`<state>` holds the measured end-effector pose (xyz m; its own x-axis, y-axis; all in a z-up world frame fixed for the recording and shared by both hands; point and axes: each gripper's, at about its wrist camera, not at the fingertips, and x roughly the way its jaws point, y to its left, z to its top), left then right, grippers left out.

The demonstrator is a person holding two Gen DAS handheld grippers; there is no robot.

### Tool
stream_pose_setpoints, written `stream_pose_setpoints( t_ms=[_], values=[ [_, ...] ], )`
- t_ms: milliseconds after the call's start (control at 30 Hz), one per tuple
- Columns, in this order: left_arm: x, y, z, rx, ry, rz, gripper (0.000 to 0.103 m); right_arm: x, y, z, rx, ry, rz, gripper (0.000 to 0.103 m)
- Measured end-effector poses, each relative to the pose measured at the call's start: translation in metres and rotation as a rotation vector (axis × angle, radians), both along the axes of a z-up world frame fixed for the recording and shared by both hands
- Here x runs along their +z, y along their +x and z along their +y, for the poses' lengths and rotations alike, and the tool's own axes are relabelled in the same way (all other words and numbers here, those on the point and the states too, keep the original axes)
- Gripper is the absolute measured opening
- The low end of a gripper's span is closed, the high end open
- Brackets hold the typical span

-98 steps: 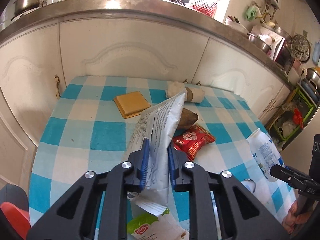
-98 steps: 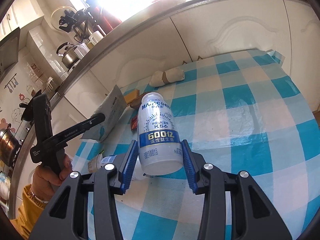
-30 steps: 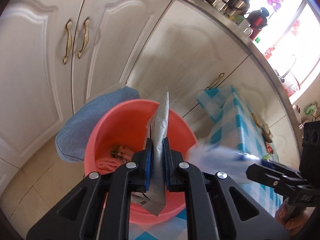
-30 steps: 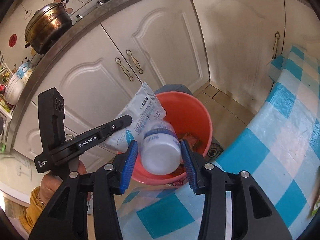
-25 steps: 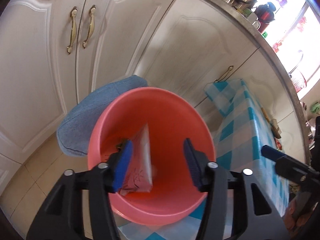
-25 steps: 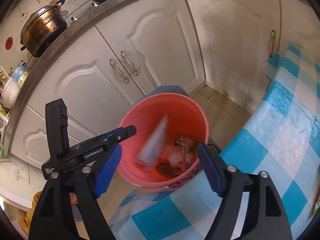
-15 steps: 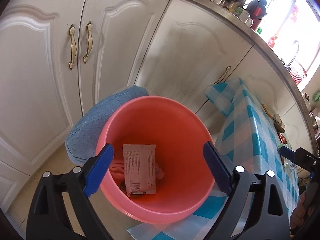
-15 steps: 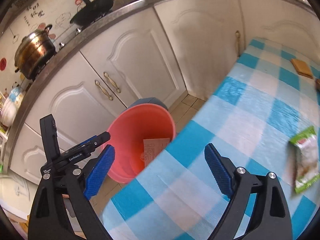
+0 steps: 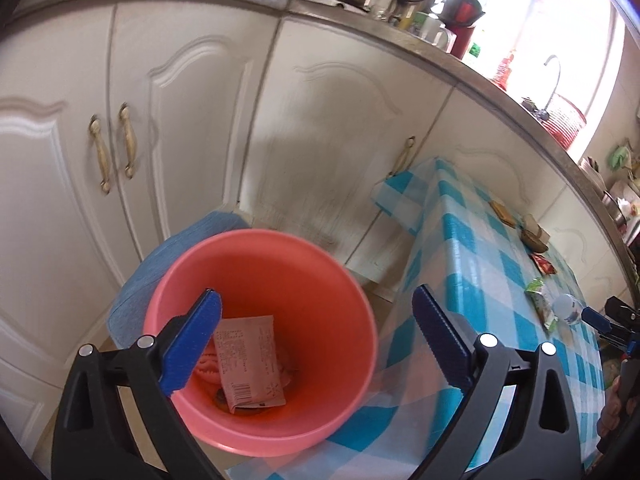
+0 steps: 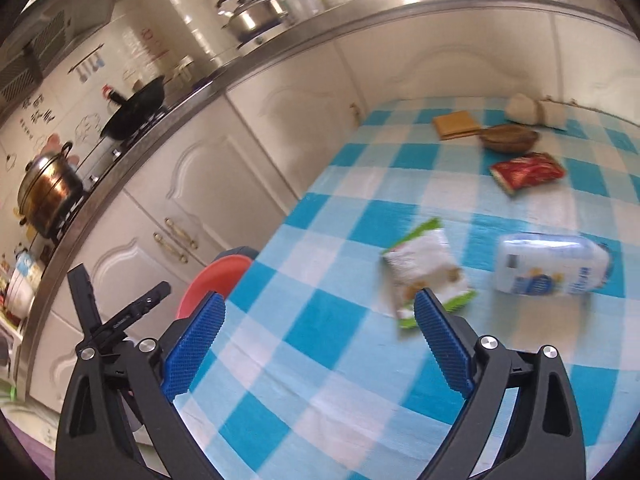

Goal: Collect trash
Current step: 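Move both grippers back to the green wrapper and the other white bottle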

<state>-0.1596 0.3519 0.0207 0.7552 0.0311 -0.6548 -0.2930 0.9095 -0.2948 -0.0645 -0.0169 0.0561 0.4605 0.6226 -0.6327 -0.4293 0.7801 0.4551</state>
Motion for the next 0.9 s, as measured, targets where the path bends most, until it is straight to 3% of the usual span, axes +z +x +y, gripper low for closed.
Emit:
stream_pose_setpoints(
  t_ms=[533,700,900],
  values=[
    [0.038,0.048,-0.118,-0.301,0.092,0.005,0.097,-0.007,0.004,-0.143,-0.288,0.063,0.014,0.095],
    [0.046,0.066,-0.153,-0.375,0.069,0.004,0.097,-0.017,0.004,-0.165,-0.317,0.087,0.036,0.095],
    [0.038,0.079,-0.188,-0.439,0.037,0.028,0.097,-0.025,0.005,-0.166,-0.299,0.047,0.027,0.095]
  ],
)
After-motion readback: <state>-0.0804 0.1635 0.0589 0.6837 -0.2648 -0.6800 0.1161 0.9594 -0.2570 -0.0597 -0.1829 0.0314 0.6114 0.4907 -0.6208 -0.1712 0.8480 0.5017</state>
